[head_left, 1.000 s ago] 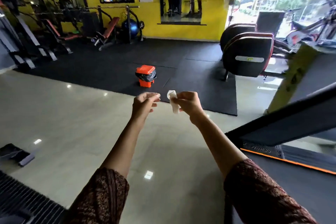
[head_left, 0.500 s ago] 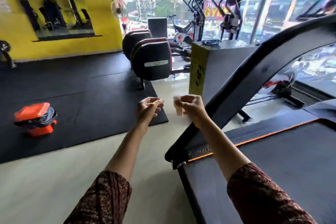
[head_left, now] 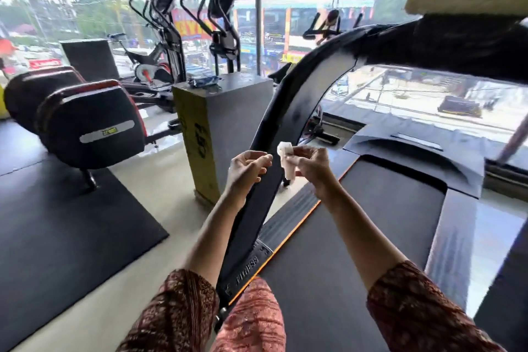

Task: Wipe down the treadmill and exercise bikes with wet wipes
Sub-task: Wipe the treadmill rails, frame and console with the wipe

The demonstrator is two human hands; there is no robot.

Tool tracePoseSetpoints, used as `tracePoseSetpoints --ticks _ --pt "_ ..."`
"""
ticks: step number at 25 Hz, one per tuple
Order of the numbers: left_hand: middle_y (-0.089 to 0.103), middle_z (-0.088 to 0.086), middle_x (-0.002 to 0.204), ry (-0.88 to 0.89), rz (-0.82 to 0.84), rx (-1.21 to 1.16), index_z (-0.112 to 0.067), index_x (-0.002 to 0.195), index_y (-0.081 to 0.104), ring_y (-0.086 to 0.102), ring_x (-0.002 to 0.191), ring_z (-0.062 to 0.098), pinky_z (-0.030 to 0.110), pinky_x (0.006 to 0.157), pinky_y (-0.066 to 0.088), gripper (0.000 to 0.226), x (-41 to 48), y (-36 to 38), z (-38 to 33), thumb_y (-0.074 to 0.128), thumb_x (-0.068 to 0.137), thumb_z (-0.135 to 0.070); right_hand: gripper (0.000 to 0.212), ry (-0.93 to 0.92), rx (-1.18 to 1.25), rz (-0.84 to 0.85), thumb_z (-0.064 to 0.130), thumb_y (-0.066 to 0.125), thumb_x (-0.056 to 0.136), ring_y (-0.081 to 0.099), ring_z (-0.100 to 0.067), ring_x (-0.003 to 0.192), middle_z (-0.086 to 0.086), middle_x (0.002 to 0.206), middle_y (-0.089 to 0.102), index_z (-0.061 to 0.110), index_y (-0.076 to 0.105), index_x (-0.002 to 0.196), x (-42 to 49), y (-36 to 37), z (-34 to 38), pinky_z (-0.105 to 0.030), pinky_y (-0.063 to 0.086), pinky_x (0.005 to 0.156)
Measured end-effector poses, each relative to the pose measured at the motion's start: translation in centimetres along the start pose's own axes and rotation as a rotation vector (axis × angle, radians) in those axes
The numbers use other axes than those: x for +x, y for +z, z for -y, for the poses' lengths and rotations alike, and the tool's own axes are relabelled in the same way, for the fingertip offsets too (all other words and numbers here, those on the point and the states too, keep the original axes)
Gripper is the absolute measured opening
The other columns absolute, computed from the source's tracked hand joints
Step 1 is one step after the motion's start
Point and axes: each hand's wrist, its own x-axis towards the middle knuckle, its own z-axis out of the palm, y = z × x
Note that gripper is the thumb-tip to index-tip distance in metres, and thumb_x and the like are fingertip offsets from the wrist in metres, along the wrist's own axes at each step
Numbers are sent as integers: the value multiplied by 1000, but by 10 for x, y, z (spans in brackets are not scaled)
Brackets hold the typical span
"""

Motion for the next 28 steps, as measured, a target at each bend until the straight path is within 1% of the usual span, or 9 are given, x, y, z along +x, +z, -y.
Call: tracePoseSetpoints --ticks 3,7,11,14,19,22,24,26,28 --pt "71 7 90 8 80 -20 -20 85 68 61 78 13 25 69 45 5 54 36 -1 65 88 -21 13 13 -28 -106 -9 59 85 56 -5 57 -7 77 62 -7 67 96 46 -26 -11 -21 46 56" --pt "71 3 84 0 169 -29 -17 87 67 60 75 12 19 61 44 4 138 87 5 64 89 -19 12 43 -39 -179 -8 60 84 57 -21 73 -16 86 63 -9 67 94 129 -58 -32 -30 46 65" --pt "70 1 82 -40 161 -57 -16 89 67 59 72 9 14 56 43 3 248 138 -29 65 89 -18 13 40 -114 -239 -7 61 85 56 -20 75 -20 89 64 -13 67 95 256 -82 -5 -31 46 64" --pt "69 4 81 -58 182 -48 -19 85 67 58 67 6 15 57 44 4 326 169 -86 66 88 -17 12 50 -114 -245 -6 62 85 57 -18 68 -14 84 64 -11 68 94 343 -93 42 -31 49 64" --pt "69 4 84 -71 205 -7 -18 88 67 59 71 8 19 63 43 3 404 210 -156 65 89 -20 8 99 -99 -294 -6 64 83 57 -20 72 -10 80 64 -6 69 89 421 -127 90 -33 46 68" --pt "70 8 89 -113 232 22 -18 88 67 59 77 13 23 66 44 3 435 237 -188 64 89 -19 18 153 -85 -323 1 67 84 58 -19 74 -4 74 65 13 68 71 458 -157 116 -37 48 72" --pt "69 8 89 -115 253 19 -18 87 66 59 79 14 23 67 44 4 456 256 -204 63 90 -18 23 166 -93 -356 7 69 84 60 -18 75 -3 76 66 23 66 68 481 -177 128 -41 52 75" --pt "69 7 89 -104 265 7 -19 86 66 59 79 13 23 68 45 4 480 279 -213 63 90 -18 23 163 -92 -381 8 69 84 60 -17 76 -1 76 66 24 65 68 504 -197 132 -41 53 76" --pt "69 6 87 -105 277 -1 -20 85 66 59 78 13 23 68 45 5 505 307 -215 64 89 -18 21 161 -78 -380 5 66 85 59 -16 75 1 74 63 19 65 70 530 -219 128 -33 51 70"
